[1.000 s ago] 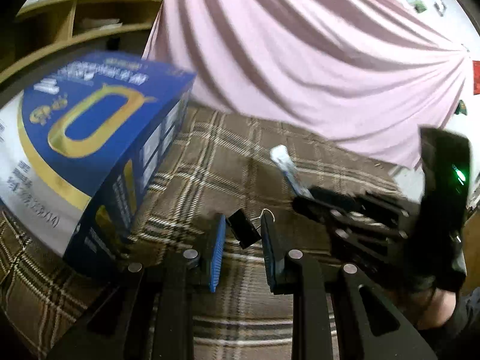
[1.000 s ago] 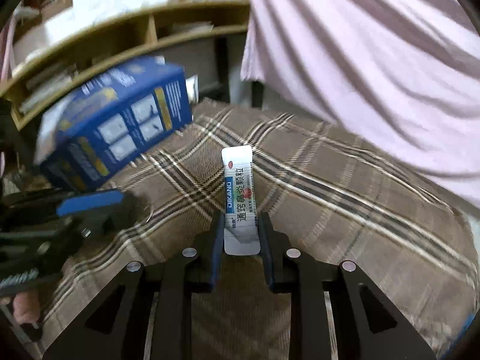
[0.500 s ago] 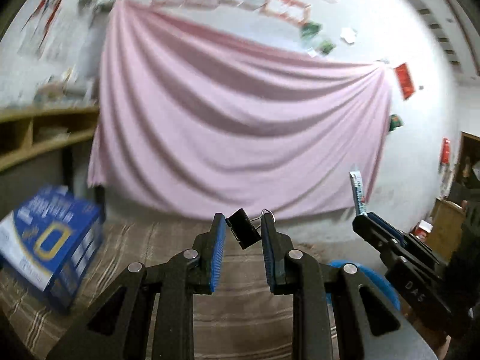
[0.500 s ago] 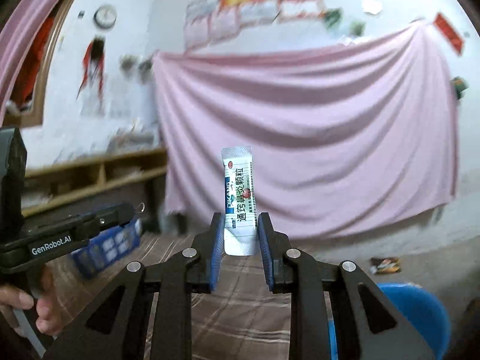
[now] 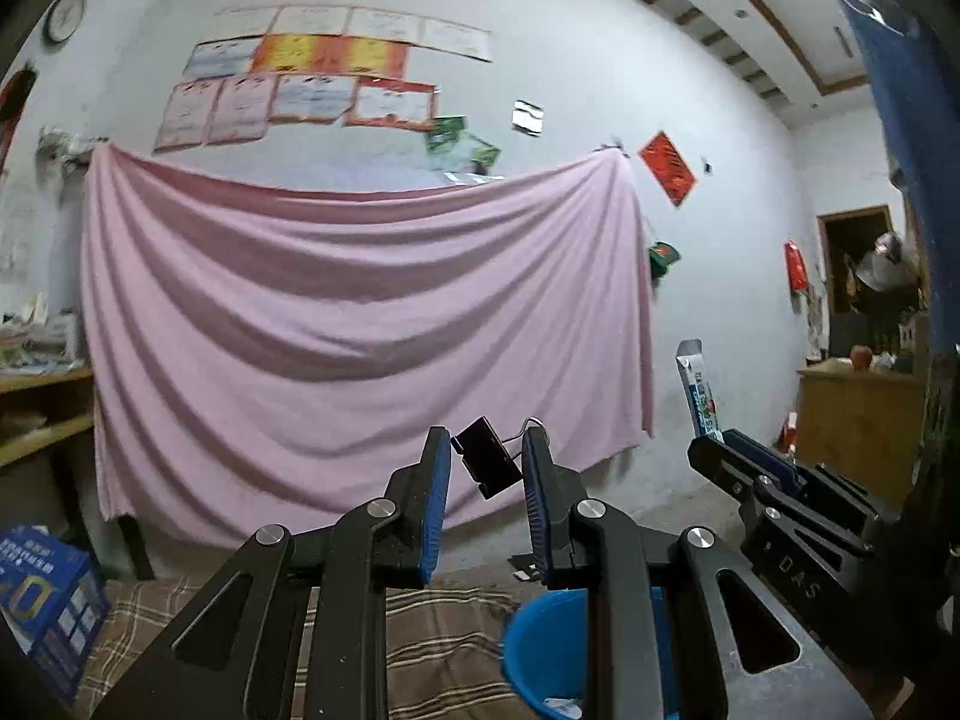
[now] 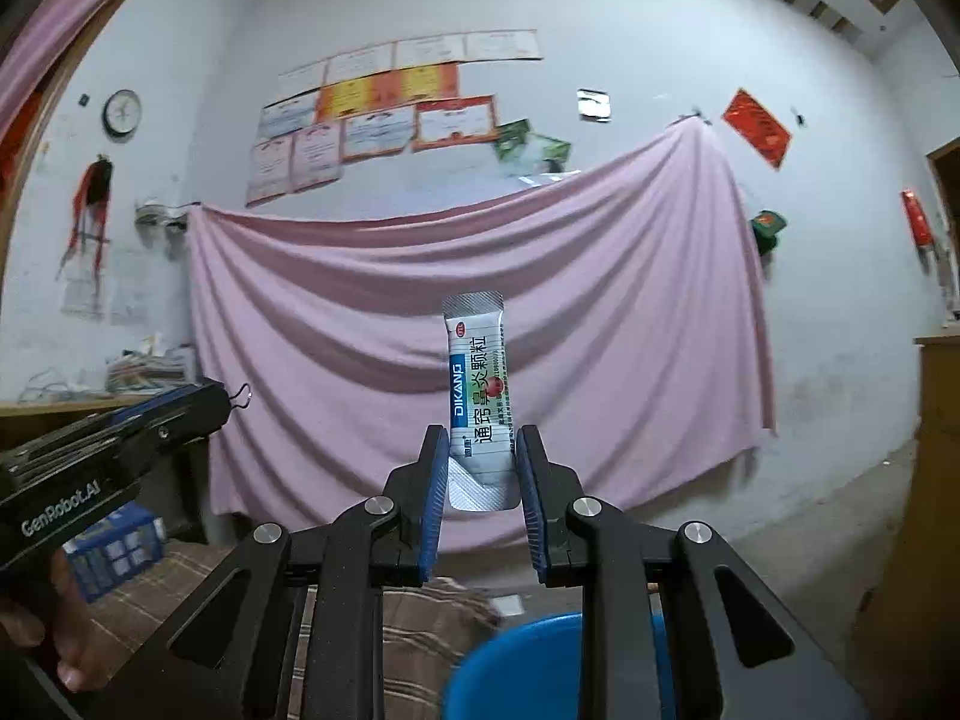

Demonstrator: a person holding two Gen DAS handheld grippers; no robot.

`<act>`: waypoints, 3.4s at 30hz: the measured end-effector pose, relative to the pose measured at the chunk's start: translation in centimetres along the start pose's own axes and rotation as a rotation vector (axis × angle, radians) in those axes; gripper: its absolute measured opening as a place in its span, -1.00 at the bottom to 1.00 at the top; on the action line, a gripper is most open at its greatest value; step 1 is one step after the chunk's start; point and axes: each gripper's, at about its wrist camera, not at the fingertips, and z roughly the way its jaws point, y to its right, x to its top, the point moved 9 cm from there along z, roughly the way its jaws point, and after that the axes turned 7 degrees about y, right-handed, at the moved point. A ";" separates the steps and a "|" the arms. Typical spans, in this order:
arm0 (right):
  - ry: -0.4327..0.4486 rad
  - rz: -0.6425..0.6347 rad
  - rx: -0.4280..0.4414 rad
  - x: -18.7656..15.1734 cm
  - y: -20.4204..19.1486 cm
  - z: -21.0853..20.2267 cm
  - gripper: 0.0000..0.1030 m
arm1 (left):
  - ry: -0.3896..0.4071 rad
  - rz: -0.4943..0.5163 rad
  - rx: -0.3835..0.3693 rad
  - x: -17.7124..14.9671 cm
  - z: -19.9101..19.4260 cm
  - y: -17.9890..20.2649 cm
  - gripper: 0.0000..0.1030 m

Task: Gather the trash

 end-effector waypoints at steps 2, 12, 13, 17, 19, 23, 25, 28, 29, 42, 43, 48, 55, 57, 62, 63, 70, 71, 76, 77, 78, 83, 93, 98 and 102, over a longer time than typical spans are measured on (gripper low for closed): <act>-0.002 0.003 -0.019 -0.3 1.2 -0.4 -0.59 | -0.002 0.010 -0.016 -0.2 0.9 1.8 -0.61; -0.025 0.035 -0.112 -2.9 6.4 -1.5 -0.59 | -0.048 0.006 -0.066 -2.9 4.1 6.0 -0.61; -0.030 0.042 -0.120 -3.2 6.8 -1.6 -0.59 | -0.053 0.003 -0.069 -3.3 4.2 6.3 -0.61; -0.059 0.058 -0.137 -4.1 7.9 -1.6 -0.58 | -0.094 -0.018 -0.082 -4.8 5.4 6.9 -0.61; -0.074 0.061 -0.143 -4.5 8.2 -1.5 -0.58 | -0.114 -0.021 -0.086 -5.5 5.8 7.1 -0.61; -0.091 0.069 -0.149 -4.9 8.8 -1.5 -0.58 | -0.159 -0.023 -0.094 -7.0 6.5 7.6 -0.61; -0.098 0.076 -0.152 -5.1 9.1 -1.5 -0.58 | -0.185 -0.032 -0.101 -7.7 6.9 7.8 -0.61; -0.116 0.084 -0.156 -5.5 9.6 -1.3 -0.58 | -0.229 -0.046 -0.106 -8.4 7.6 7.7 -0.61; -0.121 0.086 -0.157 -5.7 9.6 -1.3 -0.57 | -0.239 -0.051 -0.106 -8.6 7.8 7.7 -0.61; -0.206 0.107 -0.143 -7.8 10.2 -0.3 -0.57 | -0.362 -0.094 -0.099 -10.3 9.2 7.0 -0.60; -0.212 0.109 -0.143 -7.9 10.1 -0.2 -0.57 | -0.370 -0.099 -0.100 -10.4 9.3 7.0 -0.60; -0.227 0.114 -0.146 -8.1 10.4 -0.2 -0.57 | -0.443 -0.117 -0.108 -11.2 10.2 6.8 -0.46; -0.239 0.129 -0.162 -8.5 11.2 -0.2 -0.48 | -0.467 -0.148 -0.095 -11.2 10.2 6.2 -0.27; -0.237 0.129 -0.166 -8.4 11.2 -0.2 -0.44 | -0.466 -0.149 -0.090 -10.9 10.3 5.9 -0.23; -0.237 0.125 -0.166 -8.4 11.2 -0.1 -0.40 | -0.454 -0.159 -0.080 -10.7 10.2 5.6 -0.16; -0.238 0.125 -0.166 -8.5 11.2 -0.1 -0.40 | -0.453 -0.158 -0.078 -10.6 10.1 5.5 -0.16; -0.235 0.122 -0.168 -8.5 11.3 -0.1 -0.21 | -0.449 -0.159 -0.066 -10.3 9.5 4.8 -0.08; -0.234 0.123 -0.168 -8.5 11.4 -0.1 -0.17 | -0.447 -0.161 -0.062 -10.2 9.5 4.7 -0.02; -0.220 0.118 -0.178 -8.0 11.4 -0.2 0.01 | -0.431 -0.164 -0.039 -9.5 8.6 3.5 0.05; -0.219 0.118 -0.185 -7.8 11.4 -0.2 0.10 | -0.426 -0.163 -0.033 -9.2 8.5 3.3 0.18; -0.217 0.118 -0.190 -7.7 11.5 -0.3 0.19 | -0.418 -0.166 -0.029 -9.0 8.3 3.0 0.37; -0.154 0.117 -0.213 -5.8 11.1 -1.6 0.66 | -0.339 -0.183 0.025 -6.7 6.6 1.1 0.92; -0.107 0.076 -0.171 -2.5 6.4 -3.9 1.00 | -0.276 -0.164 0.093 -4.4 0.7 -3.1 0.95; -0.100 0.040 -0.138 -1.4 3.0 -5.7 1.00 | -0.272 -0.159 0.123 -4.2 -2.6 -5.3 0.96; -0.106 0.015 -0.120 -1.0 0.4 -7.1 1.00 | -0.267 -0.146 0.145 -3.9 -5.5 -6.5 0.96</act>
